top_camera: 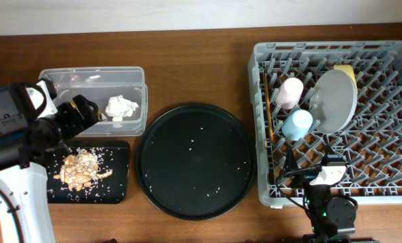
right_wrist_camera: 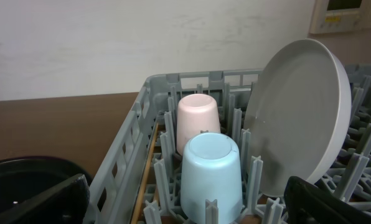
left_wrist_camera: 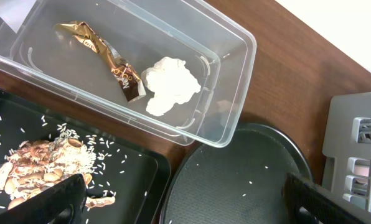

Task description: Sort waste into correct bins and load items into the dishwasher rack

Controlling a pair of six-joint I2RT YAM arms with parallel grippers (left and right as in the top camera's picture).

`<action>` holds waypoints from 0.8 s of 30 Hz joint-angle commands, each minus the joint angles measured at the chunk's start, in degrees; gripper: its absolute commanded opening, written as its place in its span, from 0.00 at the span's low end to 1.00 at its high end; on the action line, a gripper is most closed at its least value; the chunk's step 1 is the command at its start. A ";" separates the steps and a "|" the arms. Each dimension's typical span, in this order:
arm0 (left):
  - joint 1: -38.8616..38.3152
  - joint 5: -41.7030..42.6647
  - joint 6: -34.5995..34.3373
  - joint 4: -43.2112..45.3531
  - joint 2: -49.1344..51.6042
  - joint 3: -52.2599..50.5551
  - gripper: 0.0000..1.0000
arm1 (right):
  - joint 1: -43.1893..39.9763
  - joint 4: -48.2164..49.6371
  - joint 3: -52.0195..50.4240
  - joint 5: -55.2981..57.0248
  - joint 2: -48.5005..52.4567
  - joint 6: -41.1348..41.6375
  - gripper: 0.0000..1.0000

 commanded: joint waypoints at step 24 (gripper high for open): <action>-16.83 -0.15 0.48 -4.81 -26.23 -1.11 0.99 | 0.42 -0.13 -0.35 1.57 -0.48 0.70 0.98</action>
